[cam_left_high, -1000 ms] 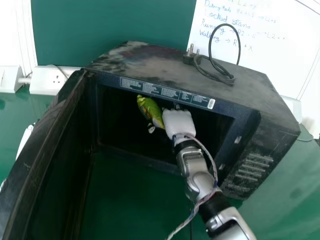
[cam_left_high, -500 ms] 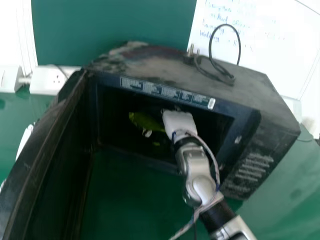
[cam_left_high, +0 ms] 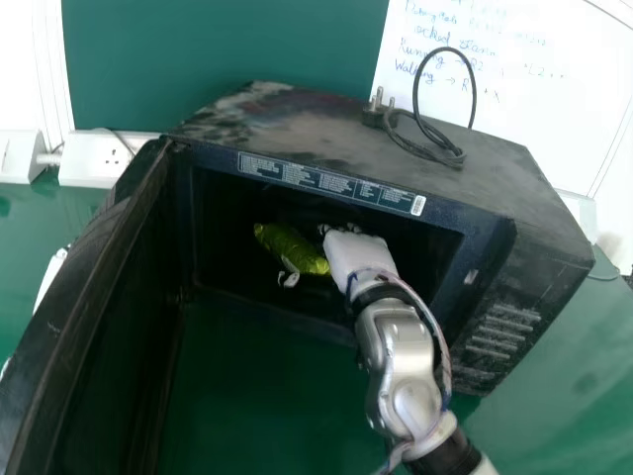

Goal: Put biscuit inside oven

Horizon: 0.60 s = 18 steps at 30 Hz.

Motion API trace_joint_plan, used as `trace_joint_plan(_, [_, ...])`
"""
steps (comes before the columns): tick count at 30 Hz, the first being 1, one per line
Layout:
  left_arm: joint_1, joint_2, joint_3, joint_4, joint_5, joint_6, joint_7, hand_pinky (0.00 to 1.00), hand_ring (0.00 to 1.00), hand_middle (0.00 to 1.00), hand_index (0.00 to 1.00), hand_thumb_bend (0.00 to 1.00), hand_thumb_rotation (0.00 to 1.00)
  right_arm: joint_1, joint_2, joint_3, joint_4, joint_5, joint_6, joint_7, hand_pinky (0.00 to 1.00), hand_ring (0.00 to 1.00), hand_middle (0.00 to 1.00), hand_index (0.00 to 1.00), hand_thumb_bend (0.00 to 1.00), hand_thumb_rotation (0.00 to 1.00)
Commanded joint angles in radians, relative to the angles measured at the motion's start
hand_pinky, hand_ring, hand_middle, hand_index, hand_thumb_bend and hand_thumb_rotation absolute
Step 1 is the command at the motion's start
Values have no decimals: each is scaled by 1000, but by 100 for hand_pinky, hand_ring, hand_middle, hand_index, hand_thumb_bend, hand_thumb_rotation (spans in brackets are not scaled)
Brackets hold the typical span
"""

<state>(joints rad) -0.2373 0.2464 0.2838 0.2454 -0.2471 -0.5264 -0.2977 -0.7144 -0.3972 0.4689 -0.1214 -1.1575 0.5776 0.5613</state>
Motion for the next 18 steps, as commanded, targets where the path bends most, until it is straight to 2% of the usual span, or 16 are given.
trace_joint_plan(1, [3, 4, 0, 4, 0, -7, 1, 32, 38, 43, 48, 51, 7, 40, 4, -22, -67, -24, 20, 35, 83, 92, 95, 96, 96, 90])
trace_joint_plan(5, [2, 3, -2, -1, -5, -2, -1, 31, 38, 43, 48, 51, 7, 99, 17, -47, -171, -53, 37, 67, 86, 93, 96, 96, 95, 87])
trace_joint_plan(8, [2, 5, -2, -2, 2, -2, 3, 31, 37, 42, 48, 51, 7, 131, 12, -58, -241, -91, 27, 111, 87, 93, 96, 96, 94, 88])
trace_joint_plan(14, [-3, 3, 0, 4, -13, 1, -6, 31, 38, 42, 48, 51, 7, 168, -15, -112, -379, -103, -30, 227, 80, 93, 95, 95, 96, 88])
trace_joint_plan(18, [-2, 3, 1, 2, -12, 7, 0, 31, 38, 42, 48, 51, 7, 185, -39, -174, -483, -86, -70, 330, 83, 92, 95, 95, 94, 86])
